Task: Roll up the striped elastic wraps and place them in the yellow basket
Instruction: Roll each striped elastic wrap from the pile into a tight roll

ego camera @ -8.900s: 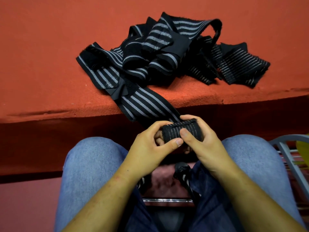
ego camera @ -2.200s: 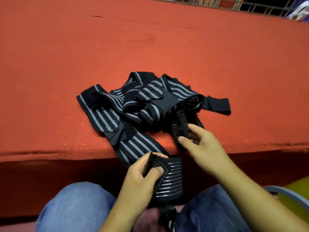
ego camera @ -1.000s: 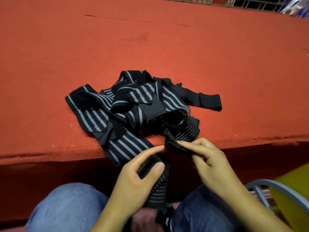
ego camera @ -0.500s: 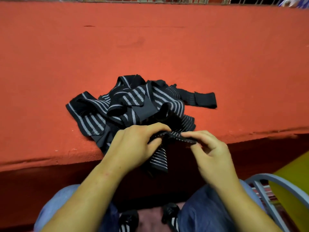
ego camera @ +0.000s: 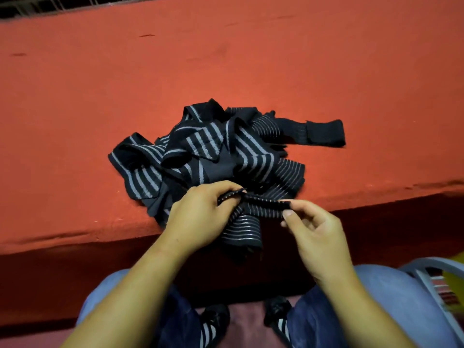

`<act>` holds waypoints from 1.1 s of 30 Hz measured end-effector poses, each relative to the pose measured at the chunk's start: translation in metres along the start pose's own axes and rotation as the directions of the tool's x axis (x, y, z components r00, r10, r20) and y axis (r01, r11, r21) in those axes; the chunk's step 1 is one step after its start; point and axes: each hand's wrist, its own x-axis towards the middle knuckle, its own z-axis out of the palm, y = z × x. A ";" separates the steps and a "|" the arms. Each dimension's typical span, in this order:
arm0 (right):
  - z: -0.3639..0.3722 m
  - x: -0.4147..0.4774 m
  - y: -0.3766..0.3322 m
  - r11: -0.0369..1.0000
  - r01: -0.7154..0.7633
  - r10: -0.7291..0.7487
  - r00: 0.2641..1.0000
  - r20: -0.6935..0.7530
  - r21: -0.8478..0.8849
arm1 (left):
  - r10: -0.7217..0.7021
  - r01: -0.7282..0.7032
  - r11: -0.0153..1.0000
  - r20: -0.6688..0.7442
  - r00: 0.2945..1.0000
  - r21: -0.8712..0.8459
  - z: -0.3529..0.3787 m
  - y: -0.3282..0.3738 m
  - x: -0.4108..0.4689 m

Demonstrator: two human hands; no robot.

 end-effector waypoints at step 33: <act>-0.018 -0.002 -0.016 0.882 -0.321 0.299 0.947 0.118 0.345 | -0.023 -0.032 0.888 -0.114 0.993 -0.458 -0.005 -0.002 0.005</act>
